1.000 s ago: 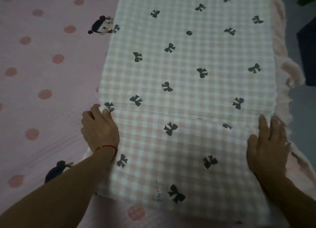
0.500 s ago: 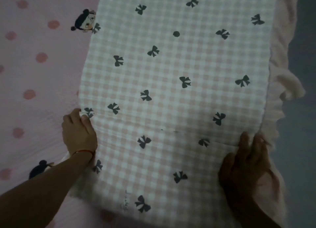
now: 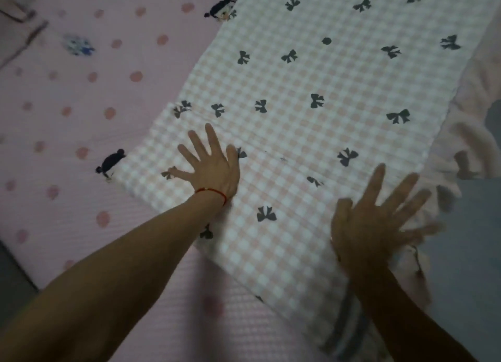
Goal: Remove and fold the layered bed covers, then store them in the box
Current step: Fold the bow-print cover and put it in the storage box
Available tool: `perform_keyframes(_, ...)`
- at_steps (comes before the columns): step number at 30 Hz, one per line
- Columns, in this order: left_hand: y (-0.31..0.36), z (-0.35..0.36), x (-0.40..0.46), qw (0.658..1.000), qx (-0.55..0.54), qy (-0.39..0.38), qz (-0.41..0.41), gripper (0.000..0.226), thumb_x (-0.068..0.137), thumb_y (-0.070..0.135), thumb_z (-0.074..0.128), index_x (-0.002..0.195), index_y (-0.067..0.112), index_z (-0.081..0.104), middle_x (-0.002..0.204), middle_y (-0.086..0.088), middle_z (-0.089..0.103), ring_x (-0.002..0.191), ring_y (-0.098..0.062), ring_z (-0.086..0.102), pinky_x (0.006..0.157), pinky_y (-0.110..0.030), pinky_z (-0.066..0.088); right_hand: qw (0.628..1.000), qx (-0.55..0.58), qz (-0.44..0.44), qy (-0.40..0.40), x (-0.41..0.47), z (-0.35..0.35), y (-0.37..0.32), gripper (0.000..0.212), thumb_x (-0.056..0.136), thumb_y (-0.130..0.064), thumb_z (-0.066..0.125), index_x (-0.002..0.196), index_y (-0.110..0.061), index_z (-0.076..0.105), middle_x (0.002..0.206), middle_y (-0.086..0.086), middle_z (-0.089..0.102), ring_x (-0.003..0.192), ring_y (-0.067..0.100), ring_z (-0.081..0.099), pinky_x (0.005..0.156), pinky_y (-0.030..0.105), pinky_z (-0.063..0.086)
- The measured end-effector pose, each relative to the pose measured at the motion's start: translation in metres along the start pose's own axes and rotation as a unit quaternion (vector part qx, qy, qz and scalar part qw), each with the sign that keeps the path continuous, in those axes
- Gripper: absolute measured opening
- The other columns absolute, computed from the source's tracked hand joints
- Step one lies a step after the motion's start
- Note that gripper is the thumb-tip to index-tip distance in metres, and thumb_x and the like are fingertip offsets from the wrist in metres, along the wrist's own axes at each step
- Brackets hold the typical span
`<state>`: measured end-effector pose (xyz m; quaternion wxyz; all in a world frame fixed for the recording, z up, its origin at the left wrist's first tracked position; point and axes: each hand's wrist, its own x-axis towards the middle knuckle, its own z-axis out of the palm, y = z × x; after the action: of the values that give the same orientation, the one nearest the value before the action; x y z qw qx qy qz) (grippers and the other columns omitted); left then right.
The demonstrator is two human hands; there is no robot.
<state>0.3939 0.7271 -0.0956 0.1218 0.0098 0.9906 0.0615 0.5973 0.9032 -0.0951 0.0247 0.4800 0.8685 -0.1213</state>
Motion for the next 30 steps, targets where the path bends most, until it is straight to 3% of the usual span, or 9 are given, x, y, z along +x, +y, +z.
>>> perform_keyframes(2,0.010,0.015,0.002,1.000,-0.009,0.015,-0.026,0.070,0.097,0.062,0.008,0.156,0.035,-0.017,0.167,-0.006,-0.018,0.150,-0.044,-0.018,0.106,-0.079,-0.006,0.981,-0.015,-0.192,-0.018,0.028,-0.010,-0.020,0.073,0.096,-0.058,0.018,0.162,-0.033,-0.002,0.169,0.011,-0.013,0.155,0.036,-0.013,0.113,0.072,-0.015)
perform_keyframes(3,0.011,0.023,0.004,0.999,0.005,0.034,-0.030,0.071,0.096,0.062,0.006,0.157,0.033,-0.016,0.167,-0.008,-0.017,0.150,-0.046,-0.017,0.105,-0.080,-0.004,0.957,-0.019,-0.285,-0.048,0.042,-0.004,-0.030,0.070,0.098,-0.058,0.015,0.161,-0.037,-0.004,0.169,0.006,-0.016,0.155,0.032,-0.017,0.115,0.073,-0.013)
perform_keyframes(5,0.012,0.033,0.002,0.998,0.025,0.059,-0.023,0.072,0.097,0.060,0.007,0.158,0.029,-0.014,0.167,-0.011,-0.014,0.149,-0.049,-0.013,0.104,-0.081,0.000,0.932,-0.026,-0.352,-0.086,0.058,0.016,-0.033,0.065,0.099,-0.056,0.014,0.161,-0.040,-0.001,0.169,0.000,-0.015,0.155,0.027,-0.019,0.117,0.071,-0.004)
perform_keyframes(14,0.013,0.041,0.004,0.997,0.024,0.065,-0.033,0.076,0.097,0.055,0.019,0.160,0.022,-0.008,0.166,-0.016,-0.013,0.149,-0.049,-0.012,0.106,-0.080,0.005,0.932,-0.071,-0.352,-0.058,0.072,0.055,-0.037,0.072,0.092,-0.049,0.031,0.160,-0.027,0.025,0.170,0.008,0.007,0.156,0.036,0.000,0.115,0.073,0.005)
perform_keyframes(19,0.016,0.040,0.007,0.998,0.035,0.032,-0.033,0.076,0.098,0.055,0.018,0.160,0.020,-0.007,0.166,-0.017,-0.014,0.149,-0.050,-0.013,0.106,-0.080,0.005,0.930,-0.064,-0.358,-0.059,0.073,0.054,-0.036,0.075,0.089,-0.046,0.043,0.160,-0.025,0.027,0.170,0.010,0.008,0.156,0.039,0.000,0.115,0.075,0.004)
perform_keyframes(26,0.019,0.034,0.012,0.996,0.064,0.014,-0.058,0.077,0.097,0.055,0.021,0.161,0.022,-0.005,0.166,-0.017,-0.011,0.150,-0.049,-0.012,0.106,-0.080,0.004,0.927,-0.056,-0.358,-0.099,0.077,0.052,-0.037,0.072,0.093,-0.049,0.033,0.160,-0.025,0.025,0.169,0.012,0.008,0.155,0.041,0.002,0.113,0.076,0.007)
perform_keyframes(30,0.016,0.039,0.011,0.995,0.073,0.043,-0.059,0.074,0.097,0.056,0.020,0.161,0.023,-0.001,0.167,-0.014,-0.006,0.151,-0.047,-0.009,0.107,-0.079,0.003,0.920,-0.054,-0.377,-0.096,0.076,0.050,-0.037,0.071,0.095,-0.047,0.038,0.161,-0.025,0.023,0.168,0.016,0.013,0.154,0.043,0.008,0.113,0.076,0.013)
